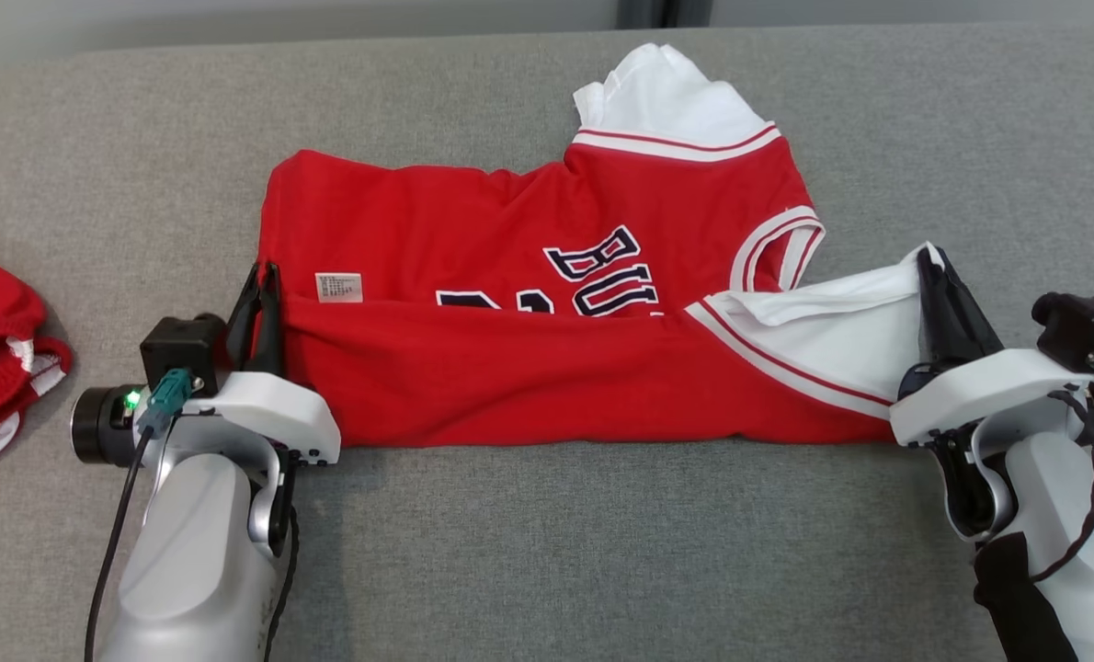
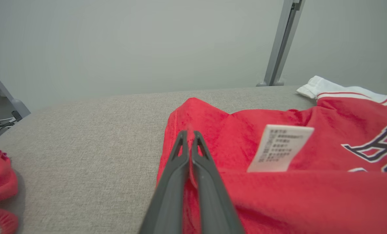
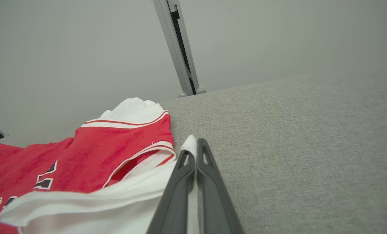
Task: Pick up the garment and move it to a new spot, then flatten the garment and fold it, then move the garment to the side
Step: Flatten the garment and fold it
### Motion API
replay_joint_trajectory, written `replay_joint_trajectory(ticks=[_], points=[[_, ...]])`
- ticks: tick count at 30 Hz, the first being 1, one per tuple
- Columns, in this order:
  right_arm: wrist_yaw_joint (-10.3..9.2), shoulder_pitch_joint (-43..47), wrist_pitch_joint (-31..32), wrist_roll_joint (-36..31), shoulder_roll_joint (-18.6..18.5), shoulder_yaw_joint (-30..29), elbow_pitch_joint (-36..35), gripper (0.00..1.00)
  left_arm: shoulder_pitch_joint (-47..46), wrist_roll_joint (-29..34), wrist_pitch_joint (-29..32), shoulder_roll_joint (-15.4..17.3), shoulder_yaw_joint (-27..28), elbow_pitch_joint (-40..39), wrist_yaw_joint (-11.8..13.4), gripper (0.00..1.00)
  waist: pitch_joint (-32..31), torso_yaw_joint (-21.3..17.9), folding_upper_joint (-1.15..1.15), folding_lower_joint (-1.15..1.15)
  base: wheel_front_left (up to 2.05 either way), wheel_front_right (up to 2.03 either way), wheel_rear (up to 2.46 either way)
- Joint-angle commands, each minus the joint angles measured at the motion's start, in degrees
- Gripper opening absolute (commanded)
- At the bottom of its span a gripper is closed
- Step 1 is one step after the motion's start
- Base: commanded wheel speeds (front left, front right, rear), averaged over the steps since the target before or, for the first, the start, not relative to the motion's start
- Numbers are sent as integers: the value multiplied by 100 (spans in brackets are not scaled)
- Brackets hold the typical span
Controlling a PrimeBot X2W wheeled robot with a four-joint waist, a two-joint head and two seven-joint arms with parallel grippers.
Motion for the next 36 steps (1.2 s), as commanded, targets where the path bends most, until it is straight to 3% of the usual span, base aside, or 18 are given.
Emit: replay_joint_trajectory(ticks=[1, 2, 3, 4, 5, 12, 16, 23, 33, 34, 35, 36], points=[[-2, -90, -23, -59, -9, -6, 67, 0, -146, 80, -13, 56, -1, 108, -33, 0, 89, 28, 0, 0, 0, 0, 0], [-2, -136, -22, -87, 13, 4, 94, 0, -203, 98, -12, 57, -11, 238, -43, 0, 116, 26, 0, 0, 0, 0, 0], [-2, -184, -23, -105, 41, 4, 102, 14, -272, 111, -13, 55, -7, 341, -45, 37, 141, 24, 0, 0, 0, 0, 0], [-2, -218, -23, -124, 62, 20, 80, 76, -343, 123, -13, 55, 3, 395, -50, 100, 159, 24, 0, 0, 0, 0, 0], [-2, -231, -23, -144, 75, 26, 47, 100, -395, 120, -13, 55, 31, 412, -36, 100, 172, 20, 0, 0, 0, 0, 0], [-2, 373, -13, -26, 157, -291, -788, 100, 108, -218, -13, 18, 251, 14, 68, 100, 89, 19, 0, 0, 0, 0, 0], [-2, 979, -14, 78, 159, -222, -1059, 100, 549, -567, -13, 12, 55, -237, 131, 100, 1, 1, 0, 0, 0, 0, 0], [-2, 1699, -13, 206, 193, -29, -1104, 100, 1011, -1002, -13, 19, -302, -423, 288, 100, -52, -56, 0, 0, 0, 0, 0], [-2, 1696, -10, 188, 173, 310, -666, 100, 1061, -1056, -13, 17, -408, -392, 295, 100, -53, -21, 0, 0, 0, 0, 0], [-2, 1682, -5, 171, 177, 341, -607, 59, 1059, -1069, -13, 17, -417, -380, 284, 100, -53, -13, 0, 0, 0, 0, 0], [-2, 1676, -4, 160, 180, 378, -538, 36, 1060, -1080, -13, 17, -424, -369, 282, 100, -54, -4, 0, 0, 0, 0, 0], [-2, 1665, -3, 169, 186, 396, -496, 5, 1066, -1081, -13, 17, -423, -359, 280, 100, -54, 3, 0, 0, 0, 0, 0]])
